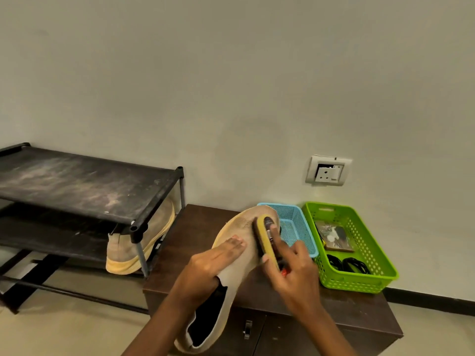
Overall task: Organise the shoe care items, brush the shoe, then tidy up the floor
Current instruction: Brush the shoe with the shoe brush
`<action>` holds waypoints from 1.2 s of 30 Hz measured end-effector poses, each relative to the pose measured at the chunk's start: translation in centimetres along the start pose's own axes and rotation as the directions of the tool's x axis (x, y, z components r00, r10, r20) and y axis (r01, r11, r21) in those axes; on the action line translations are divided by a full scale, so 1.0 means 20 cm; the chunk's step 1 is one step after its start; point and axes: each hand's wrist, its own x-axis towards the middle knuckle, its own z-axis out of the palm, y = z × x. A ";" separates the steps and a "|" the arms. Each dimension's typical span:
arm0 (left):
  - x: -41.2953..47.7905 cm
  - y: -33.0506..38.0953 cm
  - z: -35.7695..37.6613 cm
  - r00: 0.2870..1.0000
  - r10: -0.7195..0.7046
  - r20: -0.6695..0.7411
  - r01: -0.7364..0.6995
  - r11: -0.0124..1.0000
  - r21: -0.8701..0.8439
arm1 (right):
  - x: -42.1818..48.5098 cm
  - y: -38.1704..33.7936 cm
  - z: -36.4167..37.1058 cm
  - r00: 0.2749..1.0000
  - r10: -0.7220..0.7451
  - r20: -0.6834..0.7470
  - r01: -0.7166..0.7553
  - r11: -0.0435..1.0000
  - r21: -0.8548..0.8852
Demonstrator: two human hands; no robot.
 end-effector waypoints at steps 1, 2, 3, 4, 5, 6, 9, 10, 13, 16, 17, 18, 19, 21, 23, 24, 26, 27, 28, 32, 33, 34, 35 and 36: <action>0.00 0.00 -0.01 1.000 0.018 -0.007 -0.018 1.000 0.011 | -0.03 -0.02 0.00 0.997 -0.069 0.039 0.069 0.998 -0.008; 0.00 0.00 -0.01 0.999 0.034 -0.002 -0.034 0.999 0.023 | -0.03 -0.02 0.00 0.994 -0.102 0.048 0.105 0.993 -0.046; 0.01 0.00 -0.02 0.999 0.044 0.010 -0.044 0.998 0.042 | -0.01 0.01 0.00 0.995 -0.090 0.039 0.093 0.992 -0.084; 0.02 0.01 -0.02 0.998 0.057 0.019 -0.058 0.996 0.069 | 0.02 0.04 -0.01 1.000 -0.011 -0.002 0.011 0.994 -0.113; 0.02 0.01 -0.01 0.997 0.069 0.026 -0.071 0.994 0.088 | 0.05 0.07 -0.02 0.993 0.100 -0.065 -0.107 0.987 -0.118; 0.03 0.02 0.00 0.996 0.079 0.031 -0.082 0.991 0.102 | 0.07 0.09 -0.03 0.977 0.187 -0.100 -0.197 0.974 -0.112; 0.04 0.04 0.00 0.992 0.119 0.048 -0.124 0.983 0.137 | 0.05 0.04 -0.03 0.997 0.081 -0.013 -0.081 0.994 -0.076; 0.04 0.04 -0.01 0.990 0.134 0.042 -0.139 0.979 0.147 | 0.02 0.01 -0.03 0.999 0.010 0.045 -0.006 0.997 -0.081; 0.05 0.04 -0.02 0.981 0.188 0.038 -0.191 0.960 0.206 | 0.07 0.03 -0.03 0.999 0.033 0.016 -0.029 0.977 -0.212; 0.05 0.05 0.00 0.966 0.249 0.069 -0.258 0.937 0.235 | 0.15 0.08 -0.04 0.947 0.303 -0.107 -0.319 0.923 -0.216; 0.05 0.05 0.01 0.963 0.260 0.077 -0.271 0.933 0.237 | 0.16 0.06 -0.05 0.953 0.288 -0.090 -0.301 0.933 -0.199; 0.05 0.05 0.01 0.960 0.268 0.080 -0.280 0.930 0.241 | 0.16 0.03 -0.04 0.973 0.225 -0.054 -0.231 0.954 -0.192; 0.05 0.05 0.00 0.958 0.274 0.080 -0.286 0.927 0.245 | 0.15 -0.01 -0.04 0.989 0.145 0.006 -0.141 0.970 -0.196; 0.04 0.05 -0.01 0.955 0.283 0.086 -0.296 0.920 0.256 | 0.13 -0.03 -0.03 0.991 0.079 0.107 -0.049 0.964 -0.260; 0.04 0.05 -0.01 0.950 0.296 0.101 -0.312 0.910 0.271 | 0.17 0.01 -0.05 0.979 0.200 0.038 -0.173 0.918 -0.357; 0.04 0.05 -0.01 0.943 0.312 0.112 -0.331 0.902 0.277 | 0.19 0.04 -0.06 0.961 0.277 -0.009 -0.261 0.895 -0.363; 0.04 0.06 0.01 0.934 0.334 0.127 -0.357 0.891 0.280 | 0.17 0.05 -0.07 0.961 0.277 0.006 -0.260 0.911 -0.320; 0.05 0.07 0.02 0.934 0.335 0.126 -0.357 0.892 0.277 | 0.16 0.03 -0.07 0.976 0.204 0.079 -0.174 0.943 -0.285; 0.06 0.07 0.01 0.935 0.331 0.125 -0.353 0.894 0.274 | 0.14 0.00 -0.06 0.978 0.132 0.159 -0.092 0.967 -0.236; 0.06 0.06 0.00 0.936 0.331 0.121 -0.352 0.897 0.267 | 0.21 0.03 -0.08 0.959 0.233 0.159 -0.173 0.930 -0.325; 0.05 0.06 0.01 0.933 0.336 0.130 -0.359 0.897 0.258 | 0.23 0.06 -0.10 0.947 0.310 0.082 -0.260 0.892 -0.371; 0.06 0.07 0.02 0.930 0.342 0.136 -0.367 0.895 0.253 | 0.24 0.08 -0.11 0.940 0.339 0.038 -0.299 0.871 -0.391; 0.06 0.08 0.03 0.927 0.347 0.142 -0.373 0.894 0.250 | 0.24 0.07 -0.12 0.944 0.326 0.047 -0.283 0.876 -0.391; 0.06 0.09 0.03 0.926 0.348 0.145 -0.375 0.892 0.251 | 0.24 0.05 -0.12 0.951 0.292 0.102 -0.238 0.901 -0.363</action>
